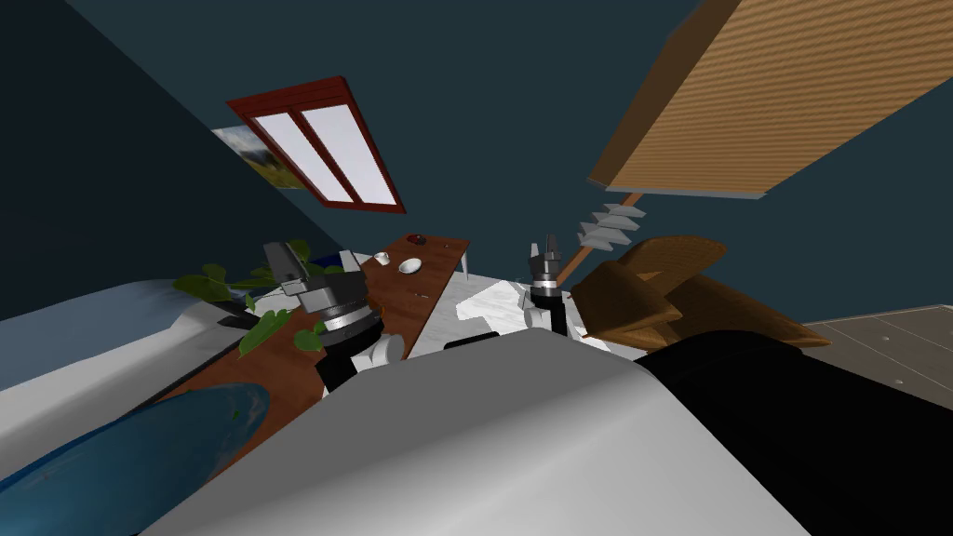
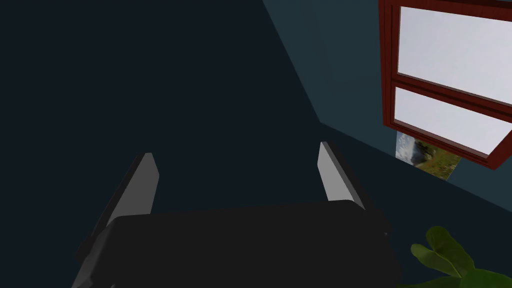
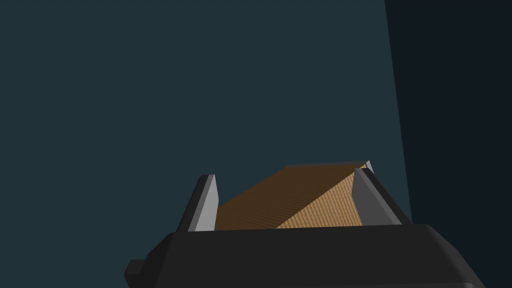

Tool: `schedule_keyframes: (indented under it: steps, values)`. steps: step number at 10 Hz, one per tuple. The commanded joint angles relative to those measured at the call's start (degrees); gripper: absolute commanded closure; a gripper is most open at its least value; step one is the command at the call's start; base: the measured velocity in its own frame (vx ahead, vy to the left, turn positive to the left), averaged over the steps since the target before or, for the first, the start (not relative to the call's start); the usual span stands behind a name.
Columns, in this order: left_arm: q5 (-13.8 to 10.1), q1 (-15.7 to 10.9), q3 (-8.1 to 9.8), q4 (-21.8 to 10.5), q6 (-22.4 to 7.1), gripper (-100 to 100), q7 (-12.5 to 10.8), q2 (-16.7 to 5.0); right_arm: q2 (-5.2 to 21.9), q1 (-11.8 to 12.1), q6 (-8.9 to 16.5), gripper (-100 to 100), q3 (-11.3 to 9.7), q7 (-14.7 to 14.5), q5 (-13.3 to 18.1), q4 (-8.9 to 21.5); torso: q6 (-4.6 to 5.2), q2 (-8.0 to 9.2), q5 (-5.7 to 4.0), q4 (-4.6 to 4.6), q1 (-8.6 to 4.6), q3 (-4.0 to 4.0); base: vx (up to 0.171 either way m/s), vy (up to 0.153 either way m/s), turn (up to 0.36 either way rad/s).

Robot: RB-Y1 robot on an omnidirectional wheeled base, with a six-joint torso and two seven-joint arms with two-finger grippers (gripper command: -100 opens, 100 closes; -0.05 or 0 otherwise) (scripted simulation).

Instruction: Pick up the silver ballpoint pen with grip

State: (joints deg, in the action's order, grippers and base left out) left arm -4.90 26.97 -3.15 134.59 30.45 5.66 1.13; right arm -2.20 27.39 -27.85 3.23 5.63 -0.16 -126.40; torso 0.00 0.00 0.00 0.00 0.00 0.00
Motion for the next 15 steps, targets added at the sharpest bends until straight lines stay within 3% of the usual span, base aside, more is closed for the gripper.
schedule_keyframes:
  steps: [1, 5, 9, 10, 11, 15]
  values:
    - [-0.24, -0.16, 0.11, -0.57, -0.90, -100, 0.21, -2.45, 0.00, 0.00, 0.00, 0, 0.00, 0.00, 0.00, 0.00, 0.00, 0.00, 0.00, 0.00, 0.00, 0.00, 0.005, -0.007, -0.009]
    - [-1.75, -1.05, 0.84, -3.82, -5.80, -100, 1.40, -8.68, 0.00, 0.00, 0.00, 0, 0.00, 0.00, 0.00, 0.00, 0.00, -0.06, -0.02, -0.02, -0.12, -0.03, 0.010, -0.034, -0.020]
    - [-2.98, -1.72, 1.45, -6.25, -10.35, -100, 2.27, -11.02, 0.00, 0.00, 0.00, 0, 0.00, 0.00, 0.00, 0.00, 0.01, -0.05, -0.02, -0.01, -0.13, -0.03, 0.006, -0.033, -0.022]
    - [-3.69, -2.09, 1.80, -7.60, -12.70, -100, 2.76, -11.98, 0.00, 0.00, 0.00, 0, 0.00, 0.00, 0.00, 0.00, 0.00, -0.04, -0.03, -0.01, -0.12, -0.02, 0.007, -0.042, -0.033]
    - [-3.69, -2.09, 1.80, -7.60, -12.71, -100, 2.76, -11.98, 0.00, 0.00, 0.00, 0, 0.00, 0.00, 0.00, 0.00, 0.00, -0.03, -0.03, -0.01, -0.15, -0.02, 0.002, -0.032, -0.012]
    - [-6.11, -3.31, 3.01, -12.07, -20.39, -100, 4.38, -14.26, 0.00, 0.00, 0.00, 0, 0.00, 0.00, 0.00, 0.00, 0.00, -0.02, -0.04, 0.00, -0.15, -0.01, 0.001, -0.044, -0.038]
